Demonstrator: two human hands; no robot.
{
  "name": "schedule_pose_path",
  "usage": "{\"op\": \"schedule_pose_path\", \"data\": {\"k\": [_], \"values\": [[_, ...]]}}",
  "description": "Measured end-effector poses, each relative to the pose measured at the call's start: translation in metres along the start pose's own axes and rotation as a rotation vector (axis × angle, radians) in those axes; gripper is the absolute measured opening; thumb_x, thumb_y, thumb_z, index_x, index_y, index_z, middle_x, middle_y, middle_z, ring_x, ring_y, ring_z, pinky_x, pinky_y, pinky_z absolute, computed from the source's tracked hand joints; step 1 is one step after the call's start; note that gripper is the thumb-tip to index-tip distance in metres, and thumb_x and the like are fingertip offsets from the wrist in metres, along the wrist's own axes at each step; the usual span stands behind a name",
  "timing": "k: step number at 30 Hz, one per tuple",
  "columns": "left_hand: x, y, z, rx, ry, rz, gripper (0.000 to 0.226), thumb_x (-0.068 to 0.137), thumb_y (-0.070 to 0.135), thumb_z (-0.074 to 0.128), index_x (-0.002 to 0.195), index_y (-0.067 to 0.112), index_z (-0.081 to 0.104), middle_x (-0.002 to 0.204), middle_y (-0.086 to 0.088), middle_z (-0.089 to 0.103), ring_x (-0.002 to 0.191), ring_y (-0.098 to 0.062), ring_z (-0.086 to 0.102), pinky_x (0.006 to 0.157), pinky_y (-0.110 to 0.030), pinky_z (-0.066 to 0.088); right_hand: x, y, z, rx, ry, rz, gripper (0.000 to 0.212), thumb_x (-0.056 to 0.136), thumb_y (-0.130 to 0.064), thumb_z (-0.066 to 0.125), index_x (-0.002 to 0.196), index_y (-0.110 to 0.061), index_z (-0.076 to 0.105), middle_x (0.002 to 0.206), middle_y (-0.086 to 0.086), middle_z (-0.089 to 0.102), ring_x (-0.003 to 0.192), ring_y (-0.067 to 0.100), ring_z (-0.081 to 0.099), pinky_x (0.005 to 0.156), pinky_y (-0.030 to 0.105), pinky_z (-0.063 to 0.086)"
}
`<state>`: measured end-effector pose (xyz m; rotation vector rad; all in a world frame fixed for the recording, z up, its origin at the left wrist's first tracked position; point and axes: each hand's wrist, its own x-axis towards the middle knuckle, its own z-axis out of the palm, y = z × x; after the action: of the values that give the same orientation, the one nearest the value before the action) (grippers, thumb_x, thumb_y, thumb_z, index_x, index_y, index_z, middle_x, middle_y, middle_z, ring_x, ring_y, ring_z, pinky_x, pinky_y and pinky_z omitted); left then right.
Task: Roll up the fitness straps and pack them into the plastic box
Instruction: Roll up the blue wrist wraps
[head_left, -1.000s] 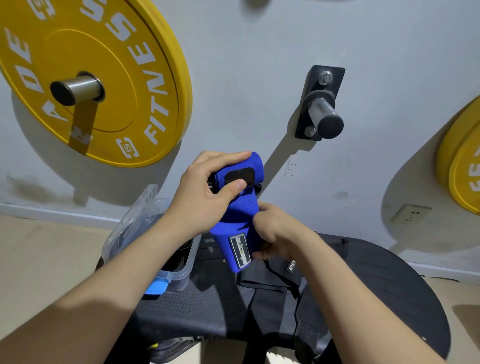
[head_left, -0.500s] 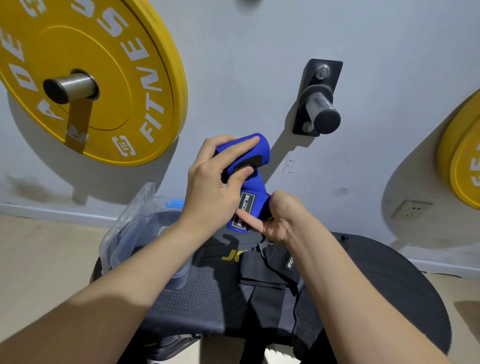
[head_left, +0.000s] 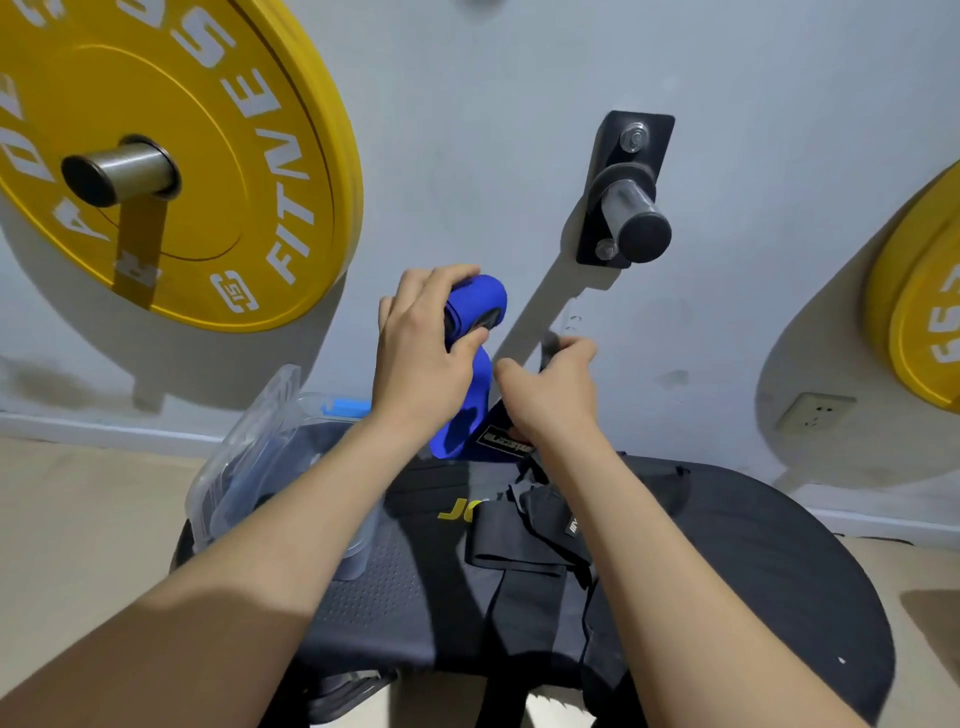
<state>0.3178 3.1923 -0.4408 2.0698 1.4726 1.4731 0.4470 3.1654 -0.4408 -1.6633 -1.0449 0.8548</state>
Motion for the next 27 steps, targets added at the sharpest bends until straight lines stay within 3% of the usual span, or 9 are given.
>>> {"op": "schedule_pose_path", "data": {"k": [5,9,11,13,16,18,22,25,27], "values": [[0.012,-0.04,-0.014,0.088,-0.05,-0.049,0.04,0.086,0.002,0.082,0.1,0.039,0.078,0.118,0.005,0.053,0.109,-0.016,0.047,0.098,-0.028,0.033,-0.01,-0.017,-0.025,0.309,0.221,-0.24,0.01,0.078,-0.034,0.059,0.084,-0.026,0.061,0.073,-0.005,0.061,0.068,0.02,0.057,0.067,0.037,0.051],[0.013,-0.056,-0.03,0.093,-0.194,-0.252,0.035,0.084,0.009,0.08,0.082,0.044,0.079,0.109,0.008,0.062,0.098,-0.013,0.058,0.084,-0.016,0.046,-0.013,-0.021,-0.041,0.522,0.377,-0.289,0.009,0.085,-0.031,0.063,0.078,-0.026,0.058,0.072,-0.005,0.058,0.069,0.023,0.058,0.071,0.05,0.059],[0.009,-0.054,-0.034,-0.1,-0.315,-0.394,0.024,0.089,0.02,0.068,0.081,0.034,0.086,0.107,0.01,0.071,0.097,-0.021,0.069,0.071,-0.027,0.063,-0.011,-0.021,-0.045,0.539,0.451,-0.288,0.013,0.092,-0.029,0.062,0.081,-0.025,0.056,0.078,-0.003,0.059,0.074,0.021,0.059,0.077,0.051,0.06],[0.006,-0.049,-0.038,-0.297,-0.466,-0.512,0.032,0.086,0.036,0.058,0.086,0.022,0.087,0.107,0.0,0.08,0.091,-0.033,0.077,0.068,-0.046,0.068,-0.007,-0.02,-0.048,0.519,0.513,-0.333,0.02,0.098,-0.028,0.06,0.08,-0.025,0.052,0.078,-0.008,0.057,0.073,0.014,0.057,0.072,0.037,0.055],[-0.004,-0.042,-0.043,-0.369,-0.758,-0.461,0.047,0.086,0.06,0.077,0.1,0.015,0.085,0.097,-0.008,0.081,0.083,-0.027,0.078,0.078,-0.053,0.068,0.002,-0.017,-0.05,0.445,0.54,-0.421,0.024,0.1,-0.031,0.06,0.08,-0.025,0.049,0.074,-0.017,0.052,0.067,0.002,0.052,0.068,0.019,0.046],[-0.013,-0.036,-0.042,-0.32,-0.922,-0.389,0.038,0.083,0.048,0.092,0.107,0.019,0.084,0.101,-0.008,0.082,0.085,-0.025,0.079,0.081,-0.053,0.068,0.005,-0.015,-0.05,0.385,0.542,-0.455,0.023,0.1,-0.034,0.061,0.082,-0.025,0.05,0.072,-0.019,0.054,0.066,-0.002,0.052,0.066,0.013,0.044],[-0.021,-0.02,-0.041,-0.447,-1.049,-0.41,0.024,0.093,0.028,0.086,0.116,0.024,0.083,0.109,-0.012,0.083,0.094,-0.035,0.081,0.075,-0.047,0.069,0.008,-0.011,-0.048,0.194,0.471,-0.522,0.016,0.091,-0.036,0.07,0.095,-0.028,0.057,0.08,-0.026,0.063,0.076,-0.001,0.062,0.072,0.024,0.054],[-0.023,-0.011,-0.051,-0.622,-0.956,-0.419,0.025,0.094,0.032,0.079,0.118,0.026,0.081,0.113,-0.011,0.082,0.098,-0.034,0.08,0.068,-0.039,0.068,0.011,-0.003,-0.05,0.132,0.161,-0.574,0.059,0.088,-0.019,0.075,0.138,-0.033,0.047,0.119,-0.025,0.062,0.084,0.005,0.069,0.077,0.019,0.056],[-0.026,-0.009,-0.054,-0.679,-0.858,-0.432,0.027,0.094,0.032,0.079,0.121,0.026,0.08,0.114,-0.009,0.081,0.099,-0.031,0.081,0.067,-0.039,0.068,0.008,0.0,-0.048,0.137,-0.016,-0.552,0.074,0.093,-0.01,0.068,0.15,-0.042,0.035,0.14,-0.032,0.05,0.097,0.002,0.07,0.082,0.018,0.058]]}}
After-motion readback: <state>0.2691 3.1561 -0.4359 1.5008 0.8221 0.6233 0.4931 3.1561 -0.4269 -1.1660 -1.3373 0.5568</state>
